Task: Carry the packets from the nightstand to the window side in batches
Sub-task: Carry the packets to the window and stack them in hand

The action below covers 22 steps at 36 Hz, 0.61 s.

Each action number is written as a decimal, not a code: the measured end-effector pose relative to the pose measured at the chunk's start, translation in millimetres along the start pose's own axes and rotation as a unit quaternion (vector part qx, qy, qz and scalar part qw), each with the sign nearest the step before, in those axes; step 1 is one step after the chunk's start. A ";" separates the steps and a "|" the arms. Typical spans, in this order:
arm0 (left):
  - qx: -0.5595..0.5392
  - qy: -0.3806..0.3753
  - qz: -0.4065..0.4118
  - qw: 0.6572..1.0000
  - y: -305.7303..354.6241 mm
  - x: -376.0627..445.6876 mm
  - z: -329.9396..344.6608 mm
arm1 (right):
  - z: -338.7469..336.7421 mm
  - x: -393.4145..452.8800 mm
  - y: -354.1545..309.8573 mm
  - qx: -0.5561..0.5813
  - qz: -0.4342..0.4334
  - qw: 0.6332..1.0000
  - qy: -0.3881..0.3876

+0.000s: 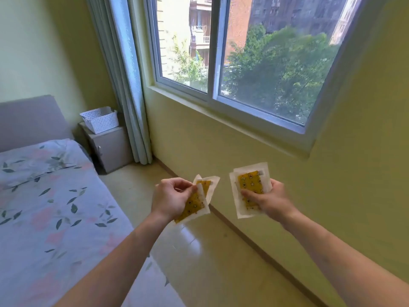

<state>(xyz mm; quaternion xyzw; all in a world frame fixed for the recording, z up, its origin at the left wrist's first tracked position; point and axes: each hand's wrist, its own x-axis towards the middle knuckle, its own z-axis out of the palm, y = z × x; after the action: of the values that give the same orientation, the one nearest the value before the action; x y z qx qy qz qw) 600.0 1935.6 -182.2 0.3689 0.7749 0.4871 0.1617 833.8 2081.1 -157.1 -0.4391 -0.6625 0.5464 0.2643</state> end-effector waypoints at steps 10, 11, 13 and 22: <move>0.007 0.084 -0.053 0.995 1.7 116.1 42.2 | 1.3 169.0 -9.4 -0.026 -0.005 0.996 -0.090; 0.009 0.095 -0.062 0.994 0.6 124.9 43.5 | 3.7 185.0 -11.1 -0.029 -0.006 0.994 -0.103; 0.018 0.116 -0.084 0.990 -0.7 142.5 44.4 | 8.6 218.5 -15.4 -0.035 -0.006 0.991 -0.129; 0.029 0.245 -0.155 0.957 -15.0 191.4 10.6 | 81.7 336.8 -56.4 -0.046 -0.037 0.965 -0.256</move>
<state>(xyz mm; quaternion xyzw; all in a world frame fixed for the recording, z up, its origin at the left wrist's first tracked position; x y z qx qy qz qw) 470.9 2078.1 -179.6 0.1181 0.8521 0.5091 0.0299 589.7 2333.2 -168.3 -0.2714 -0.7483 0.5993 0.0855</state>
